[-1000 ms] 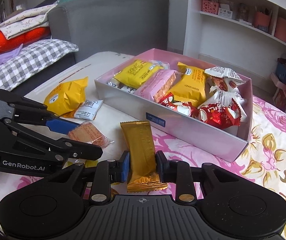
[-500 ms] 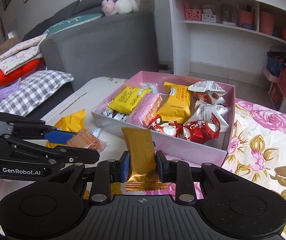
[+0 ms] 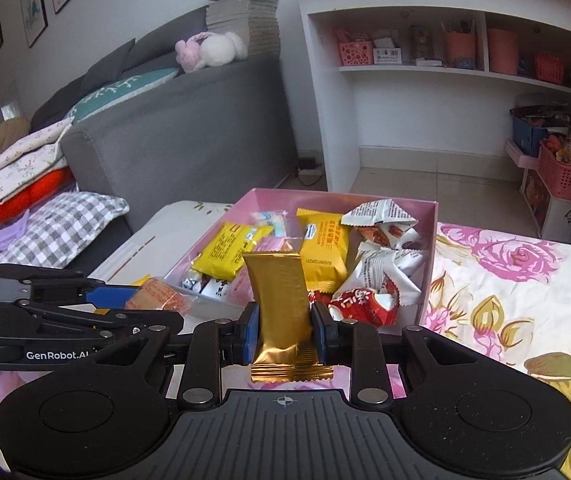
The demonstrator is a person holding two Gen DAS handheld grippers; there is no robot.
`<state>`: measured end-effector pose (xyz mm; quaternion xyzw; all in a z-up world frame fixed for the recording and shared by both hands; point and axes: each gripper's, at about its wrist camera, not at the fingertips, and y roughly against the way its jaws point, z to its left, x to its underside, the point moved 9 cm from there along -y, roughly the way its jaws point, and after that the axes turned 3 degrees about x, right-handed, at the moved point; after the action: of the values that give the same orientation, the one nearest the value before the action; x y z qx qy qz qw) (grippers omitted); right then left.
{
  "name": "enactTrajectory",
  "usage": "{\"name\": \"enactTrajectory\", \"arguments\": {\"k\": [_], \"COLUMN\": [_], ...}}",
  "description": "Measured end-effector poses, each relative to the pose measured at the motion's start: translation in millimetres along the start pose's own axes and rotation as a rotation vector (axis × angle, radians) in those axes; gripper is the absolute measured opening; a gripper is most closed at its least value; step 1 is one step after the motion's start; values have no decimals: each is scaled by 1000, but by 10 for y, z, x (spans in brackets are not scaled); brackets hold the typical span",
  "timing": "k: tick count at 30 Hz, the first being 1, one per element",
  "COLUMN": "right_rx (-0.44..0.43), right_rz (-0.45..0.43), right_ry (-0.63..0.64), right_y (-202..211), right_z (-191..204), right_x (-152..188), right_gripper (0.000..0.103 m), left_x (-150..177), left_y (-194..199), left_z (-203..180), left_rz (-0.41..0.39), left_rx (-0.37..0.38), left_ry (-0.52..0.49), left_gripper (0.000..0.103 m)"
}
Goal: Organize snacks
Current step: 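Carry the wafer cake and gold bar packet over the pink box, then open both tools to drop the wafer cake and gold bar into the box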
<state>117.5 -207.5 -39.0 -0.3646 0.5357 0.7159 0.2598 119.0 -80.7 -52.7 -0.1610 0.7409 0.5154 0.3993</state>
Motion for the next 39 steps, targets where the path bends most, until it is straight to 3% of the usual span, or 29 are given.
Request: {"name": "enactTrajectory", "arguments": {"k": [8,15,29,31,35,39], "right_rx": [-36,-11,25,12,-9,0], "right_rz": [-25,-34,-66,-89,-106,-90], "right_ry": [-133,-210,-264,-273,-279,-269], "right_y": [-233,-427,-530,-507,-453,-452], "right_z": [-155,-309,-474,-473,-444,-427], "right_x": [-112,-98,-94,-108,-153,-133], "right_gripper": [27,27,27,30,43,46], "left_x": [-328,-545,-585,-580,-569,-538], "left_y": [-329,-670,-1089,-1068,-983,-907], "left_z": [113,259,313,296,283,274], "left_rz": [-44,-44,3,-3,-34,-25], "left_rx": [-36,-15,-56,-54,-64,-71], "left_ry": [-17,59,44,40,36,29], "left_gripper": [38,38,39,43,68,73]}}
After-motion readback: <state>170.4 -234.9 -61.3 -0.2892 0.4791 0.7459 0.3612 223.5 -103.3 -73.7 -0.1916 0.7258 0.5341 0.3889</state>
